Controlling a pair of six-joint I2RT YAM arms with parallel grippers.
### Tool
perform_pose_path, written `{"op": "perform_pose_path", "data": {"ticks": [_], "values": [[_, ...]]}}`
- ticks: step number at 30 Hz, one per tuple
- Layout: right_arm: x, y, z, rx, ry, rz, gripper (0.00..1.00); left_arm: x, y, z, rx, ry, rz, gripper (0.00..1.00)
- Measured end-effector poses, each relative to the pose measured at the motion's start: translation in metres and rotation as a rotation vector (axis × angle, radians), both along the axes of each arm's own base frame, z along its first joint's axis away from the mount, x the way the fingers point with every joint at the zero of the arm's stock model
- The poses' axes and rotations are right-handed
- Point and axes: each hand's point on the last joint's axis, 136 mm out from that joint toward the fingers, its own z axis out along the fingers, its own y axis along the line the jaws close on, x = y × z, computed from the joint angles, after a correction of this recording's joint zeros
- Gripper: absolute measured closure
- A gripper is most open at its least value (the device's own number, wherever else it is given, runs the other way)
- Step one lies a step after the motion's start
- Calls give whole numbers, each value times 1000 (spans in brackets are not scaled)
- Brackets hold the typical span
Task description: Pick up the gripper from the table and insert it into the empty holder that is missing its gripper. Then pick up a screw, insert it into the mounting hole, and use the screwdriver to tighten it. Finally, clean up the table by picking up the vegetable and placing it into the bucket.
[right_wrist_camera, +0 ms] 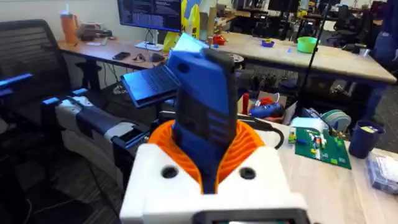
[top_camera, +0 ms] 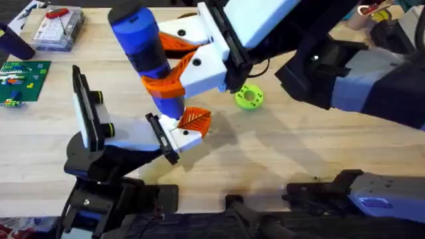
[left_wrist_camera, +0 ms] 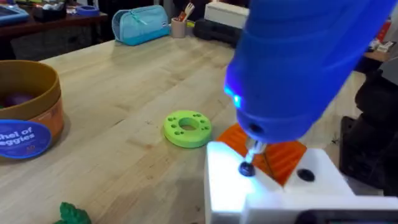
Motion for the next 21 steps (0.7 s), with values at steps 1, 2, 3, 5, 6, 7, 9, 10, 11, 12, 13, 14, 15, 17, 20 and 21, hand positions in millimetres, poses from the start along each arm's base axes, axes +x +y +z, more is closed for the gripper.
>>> {"op": "perform_pose_path", "data": {"ticks": [1, 2, 3, 5, 6, 7, 9, 10, 11, 12, 13, 14, 15, 17, 20, 21], "values": [[0, 0, 0, 0, 0, 0, 935, 0, 0, 0, 0, 0, 0, 991], [0, 0, 0, 0, 0, 0, 935, 0, 0, 0, 0, 0, 0, 991], [-1, 0, 0, 0, 0, 1, 935, 0, 0, 0, 0, 0, 0, 991], [-2, 1, 0, 0, 0, 5, 935, 0, 0, 0, 0, 0, 0, 991], [-3, 1, 0, 1, -1, 7, 935, 0, 0, 0, 0, 0, 0, 991], [-3, 1, 0, 1, -1, 8, 935, 0, 0, 0, 0, 0, 0, 991], [-4, 2, 0, 1, -1, 11, 935, 0, 0, 0, 0, 0, 0, 991], [-4, 2, 0, 1, -1, 11, 935, 0, 0, 0, 0, 0, 0, 991], [-4, 2, 0, 1, -2, 11, 935, 0, 0, 0, 0, 0, 0, 991], [-4, 2, 0, 1, -2, 11, 935, 0, 0, 0, 0, 0, 0, 991], [-4, 2, 0, 2, -2, 11, 935, 0, 0, 0, 0, 0, 0, 991], [-4, 2, 0, 2, -2, 11, 935, 0, 0, 0, 0, 0, 0, 991], [-4, 2, 0, 1, -2, 11, 935, 0, 0, 0, 0, 0, 0, 991], [-4, 2, 0, 2, -2, 11, 935, 0, 0, 0, 0, 0, 0, 991], [-4, 2, 0, 2, -2, 11, 935, 0, 0, 0, 0, 0, 0, 991], [-4, 2, 0, 2, -2, 10, 935, 0, 0, 0, 0, 0, 0, 991]]}}
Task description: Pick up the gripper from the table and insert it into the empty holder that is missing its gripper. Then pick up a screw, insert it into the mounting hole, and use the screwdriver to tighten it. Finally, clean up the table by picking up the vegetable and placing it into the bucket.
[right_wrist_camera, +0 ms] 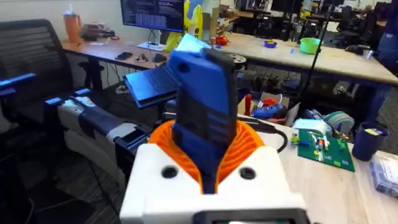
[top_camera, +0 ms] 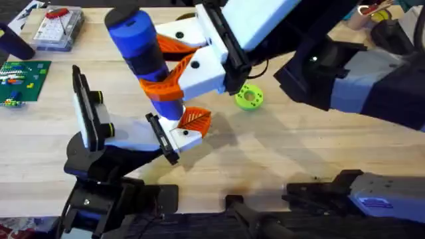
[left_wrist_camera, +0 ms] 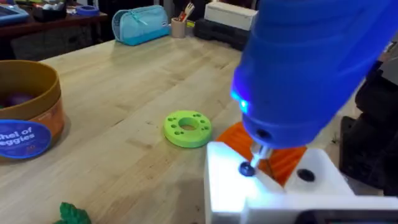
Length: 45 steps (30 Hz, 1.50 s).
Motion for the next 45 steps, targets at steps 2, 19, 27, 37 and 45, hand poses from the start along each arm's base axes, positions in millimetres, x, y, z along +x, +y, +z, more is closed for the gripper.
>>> {"op": "perform_pose_path", "data": {"ticks": [2, 19, 27, 37, 45], "values": [[1, 0, 0, 0, 0, -3, 935, 0, 0, 0, 0, 0, 0, 991], [8, 2, -9, -16, 18, -9, 935, 0, 0, -2, 2, 9, 3, 991], [8, 2, -9, -17, 21, -9, 935, 0, 0, -1, 2, 7, 4, 991], [8, 2, -9, -17, 21, -9, 935, 0, 0, -1, 2, 6, 4, 991], [8, 2, -9, -17, 21, -9, 935, 0, 0, -1, 3, 3, 3, 991]]}}
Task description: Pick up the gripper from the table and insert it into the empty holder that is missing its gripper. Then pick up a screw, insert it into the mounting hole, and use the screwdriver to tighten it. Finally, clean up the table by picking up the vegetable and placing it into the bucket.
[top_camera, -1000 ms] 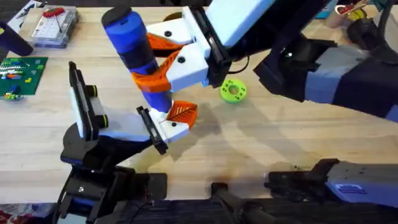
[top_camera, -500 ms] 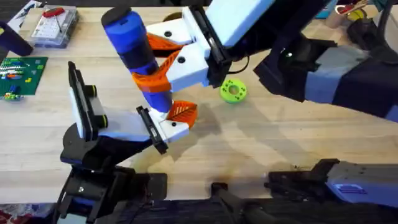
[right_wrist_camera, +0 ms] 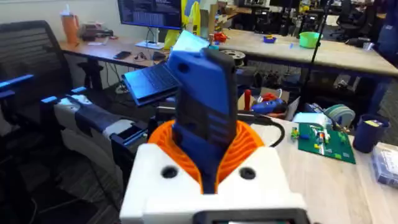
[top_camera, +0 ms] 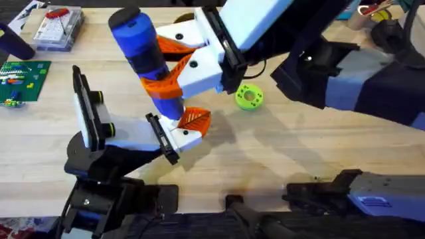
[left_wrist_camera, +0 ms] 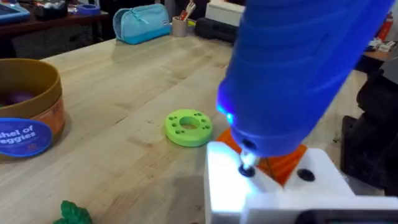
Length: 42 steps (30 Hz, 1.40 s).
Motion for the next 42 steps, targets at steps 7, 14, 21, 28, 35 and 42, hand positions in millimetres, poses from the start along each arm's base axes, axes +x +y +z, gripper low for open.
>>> {"op": "perform_pose_path", "data": {"ticks": [7, 14, 21, 28, 35, 42], "values": [[0, -1, 15, 59, -12, -12, 935, 0, 0, 1, -1, -4, 0, 991], [10, -4, 37, 36, 72, -39, 934, 0, 0, 1, 0, -4, 0, 991], [29, -10, 64, -29, 126, -90, 934, 0, 0, 1, 0, -4, 0, 991], [69, -19, 23, -276, 286, -312, 934, 0, 0, 1, 0, -4, 0, 991], [106, -62, 8, -543, 172, -626, 934, 0, 0, 1, 0, -4, 0, 991], [133, -124, -5, -822, -78, -912, 934, 0, 0, 1, 0, -4, 0, 991]]}}
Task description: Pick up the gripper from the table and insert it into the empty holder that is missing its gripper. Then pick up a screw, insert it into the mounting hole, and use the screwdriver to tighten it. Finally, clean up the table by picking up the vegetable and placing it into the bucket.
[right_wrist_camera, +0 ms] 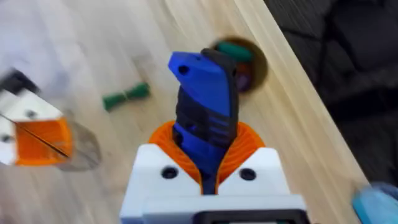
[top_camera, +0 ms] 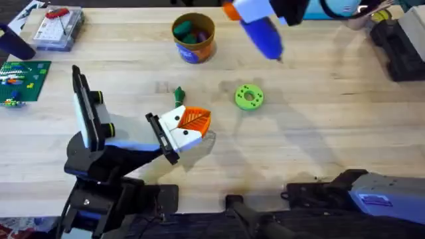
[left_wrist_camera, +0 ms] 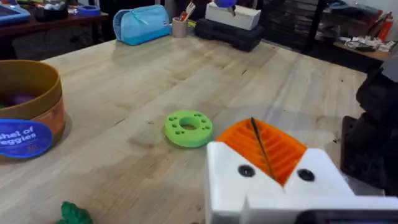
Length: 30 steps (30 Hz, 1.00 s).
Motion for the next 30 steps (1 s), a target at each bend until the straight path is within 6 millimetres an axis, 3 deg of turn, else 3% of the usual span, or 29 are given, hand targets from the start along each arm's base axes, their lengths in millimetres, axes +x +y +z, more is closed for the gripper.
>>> {"op": "perform_pose_path", "data": {"ticks": [3, 7, 13, 16, 21, 24, 30], "values": [[4, -23, -15, -127, -6, -64, 934, 0, 0, 0, 0, 0, 0, 991], [-15, -51, -41, -286, 85, -86, 934, 0, 0, 0, 0, 0, 0, 991], [-9, -66, -43, -378, 44, -103, 934, 0, 0, 0, 0, 0, 0, 996], [-7, -75, -45, -416, 37, -111, 979, 0, 0, 0, 0, 0, 0, 996], [14, -111, -58, -482, 70, -188, 976, 0, 0, 0, 0, 0, 0, 996], [30, -143, -84, -555, 134, -228, 976, 0, 0, 0, 0, 0, 0, 996], [42, -193, -162, -709, 334, -173, 977, 0, 0, 0, 0, 0, 0, 996]]}}
